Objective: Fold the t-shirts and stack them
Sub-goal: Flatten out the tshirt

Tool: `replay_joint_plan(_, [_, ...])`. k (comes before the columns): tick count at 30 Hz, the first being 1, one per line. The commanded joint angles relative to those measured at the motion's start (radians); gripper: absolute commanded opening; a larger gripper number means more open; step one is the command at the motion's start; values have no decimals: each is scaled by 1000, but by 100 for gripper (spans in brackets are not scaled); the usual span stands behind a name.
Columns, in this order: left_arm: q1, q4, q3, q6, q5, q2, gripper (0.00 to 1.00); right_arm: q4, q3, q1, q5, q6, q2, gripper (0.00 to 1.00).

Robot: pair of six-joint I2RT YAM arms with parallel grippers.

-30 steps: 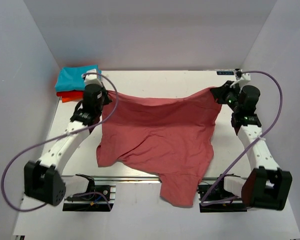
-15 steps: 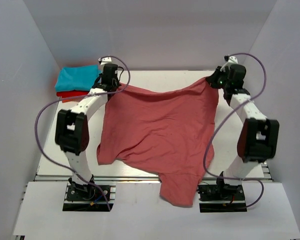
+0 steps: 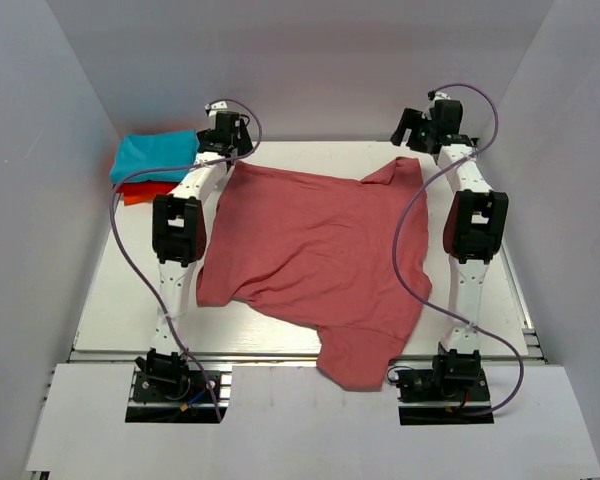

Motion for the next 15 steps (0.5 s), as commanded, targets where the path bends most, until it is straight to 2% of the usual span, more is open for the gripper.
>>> replay_joint_plan(1, [12,-58,107,39,75,-81,100,-129,82,1,1,16,-25,90])
replay_joint_plan(4, [12,-24,-95,48,101,-198,100,-108,-82,0,45,25,-193,90])
replay_joint_plan(5, [12,-24,-141,48,113,-288,100,-114,-160,0,51,25,-256,90])
replay_joint_plan(7, [12,-63,-230,48,124,-377,100,-167,-271,-3,59,25,-345,90])
replay_joint_plan(11, [-7,-181,-559,-7,159,-602,100,-210,-532,69,68,71,-536,90])
replay_joint_plan(12, [-7,-190,-624,-28,173,-650,100,-206,-684,76,74,77,-638,90])
replay_joint_plan(13, [-7,-190,-756,-54,190,-745,100,-183,-731,86,79,85,-675,90])
replay_joint_plan(14, [-7,-205,-819,-104,211,-793,100,-180,-774,116,84,109,-736,90])
replay_joint_plan(15, [-7,-205,-884,-119,222,-840,100,-175,-899,125,87,117,-795,90])
